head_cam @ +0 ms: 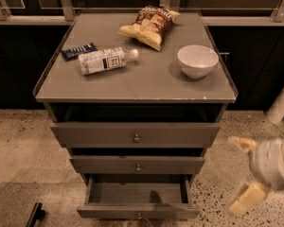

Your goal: Close bottom drawer

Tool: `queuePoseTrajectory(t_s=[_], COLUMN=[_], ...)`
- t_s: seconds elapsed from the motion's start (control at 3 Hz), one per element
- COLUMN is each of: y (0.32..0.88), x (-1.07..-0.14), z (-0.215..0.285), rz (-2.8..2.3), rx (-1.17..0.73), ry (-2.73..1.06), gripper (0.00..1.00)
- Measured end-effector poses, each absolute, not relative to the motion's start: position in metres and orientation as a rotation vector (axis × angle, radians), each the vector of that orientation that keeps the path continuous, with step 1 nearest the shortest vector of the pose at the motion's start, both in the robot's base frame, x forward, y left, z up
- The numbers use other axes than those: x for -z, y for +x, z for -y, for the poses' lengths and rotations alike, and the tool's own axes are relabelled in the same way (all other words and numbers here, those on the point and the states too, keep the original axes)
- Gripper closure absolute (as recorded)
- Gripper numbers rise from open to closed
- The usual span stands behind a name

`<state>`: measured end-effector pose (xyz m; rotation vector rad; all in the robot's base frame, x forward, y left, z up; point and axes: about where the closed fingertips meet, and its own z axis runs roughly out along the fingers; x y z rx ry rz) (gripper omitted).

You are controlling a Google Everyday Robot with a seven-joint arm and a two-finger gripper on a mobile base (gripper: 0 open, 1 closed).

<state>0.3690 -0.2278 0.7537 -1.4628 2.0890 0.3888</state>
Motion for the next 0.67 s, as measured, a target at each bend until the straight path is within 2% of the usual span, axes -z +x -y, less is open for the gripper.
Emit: queuePoseTrajectory(t_s=[0.33, 0.67], y=[0.353, 0.365], x=[-0.649, -0.612], z=[0.23, 0.236], rz=[-2.092, -2.106], rx=[-0.52, -0.527], ry=[-1.303, -1.234], gripper=[0.0, 0.19])
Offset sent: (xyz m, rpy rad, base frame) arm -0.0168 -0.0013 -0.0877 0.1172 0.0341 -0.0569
